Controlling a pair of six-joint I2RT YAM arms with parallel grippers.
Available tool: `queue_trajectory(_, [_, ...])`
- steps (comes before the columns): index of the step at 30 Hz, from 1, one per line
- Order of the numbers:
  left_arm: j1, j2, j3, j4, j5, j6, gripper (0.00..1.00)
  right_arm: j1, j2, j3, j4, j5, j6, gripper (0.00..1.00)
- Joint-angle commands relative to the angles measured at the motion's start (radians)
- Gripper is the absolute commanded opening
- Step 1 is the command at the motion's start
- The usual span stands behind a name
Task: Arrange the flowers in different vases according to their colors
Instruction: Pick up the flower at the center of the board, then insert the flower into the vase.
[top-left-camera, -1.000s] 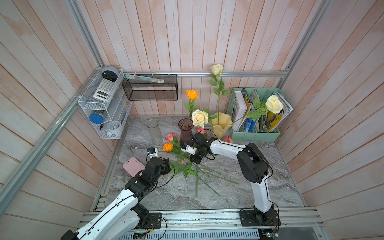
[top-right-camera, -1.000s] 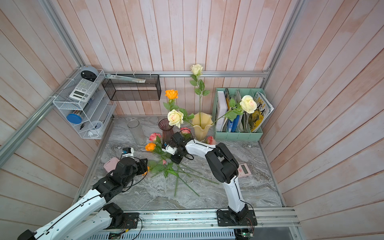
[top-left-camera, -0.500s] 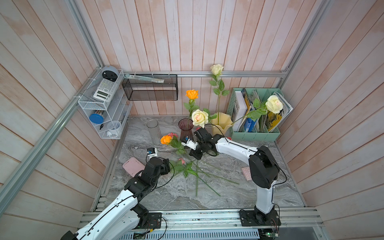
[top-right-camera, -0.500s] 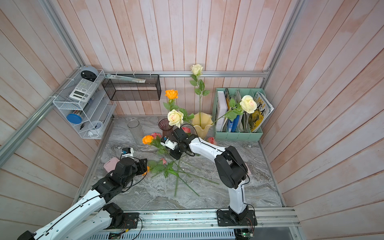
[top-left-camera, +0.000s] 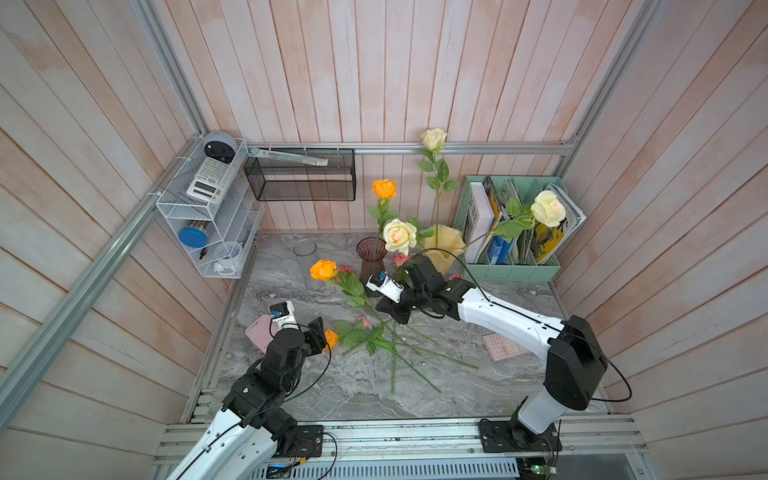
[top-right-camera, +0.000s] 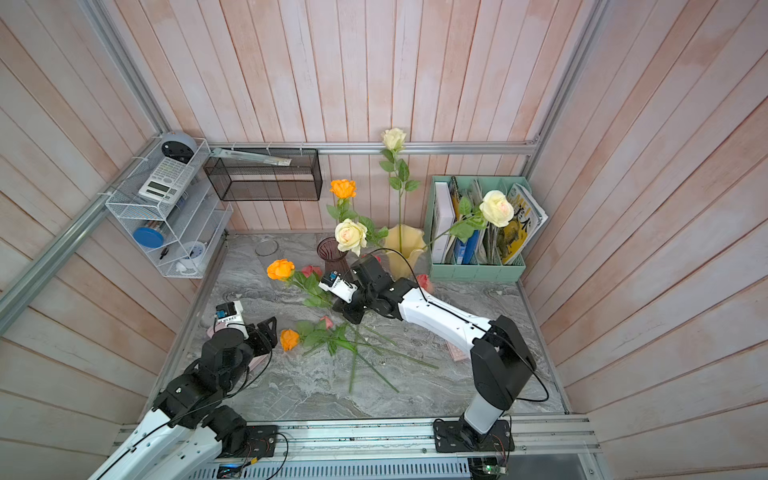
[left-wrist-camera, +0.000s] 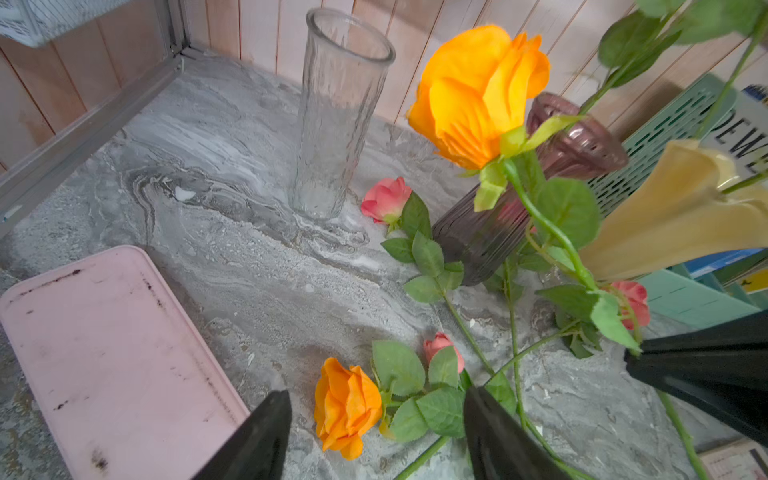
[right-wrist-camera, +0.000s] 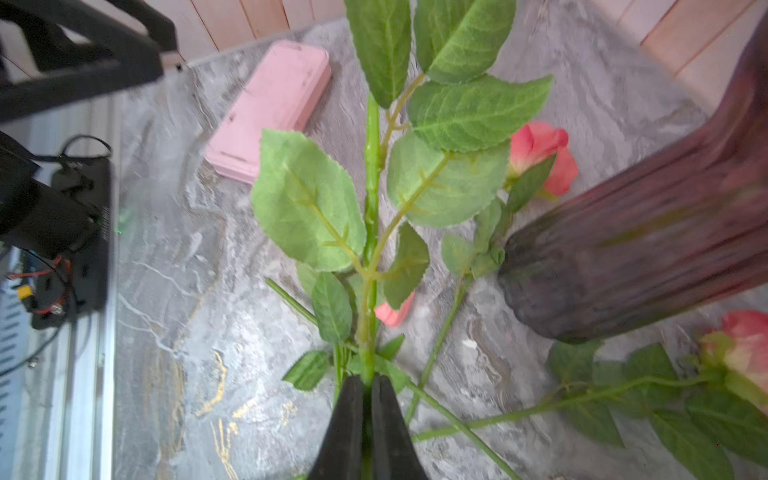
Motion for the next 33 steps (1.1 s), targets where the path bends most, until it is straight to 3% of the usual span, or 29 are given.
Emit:
queue_trajectory(1, [0.004, -0.052, -0.027, -0.036, -0.01, -0.021, 0.71, 0.023, -0.031, 0.063, 0.116, -0.068, 0.06, 0.0])
queue_trajectory(8, [0.004, -0.053, -0.042, -0.021, 0.002, -0.031, 0.71, 0.054, -0.004, 0.215, 0.308, -0.073, 0.086, 0.0])
queue_trajectory(21, [0.004, -0.034, -0.066, 0.006, 0.015, -0.029, 0.71, 0.051, 0.305, 0.566, 0.718, -0.029, 0.088, 0.0])
queue_trajectory(27, [0.006, -0.028, -0.076, 0.016, 0.026, -0.025, 0.71, 0.027, 0.465, 0.765, 0.71, 0.033, 0.024, 0.0])
queue_trajectory(33, [0.006, -0.005, -0.088, 0.033, 0.03, -0.014, 0.71, 0.02, 0.535, 0.892, 0.649, 0.074, -0.051, 0.0])
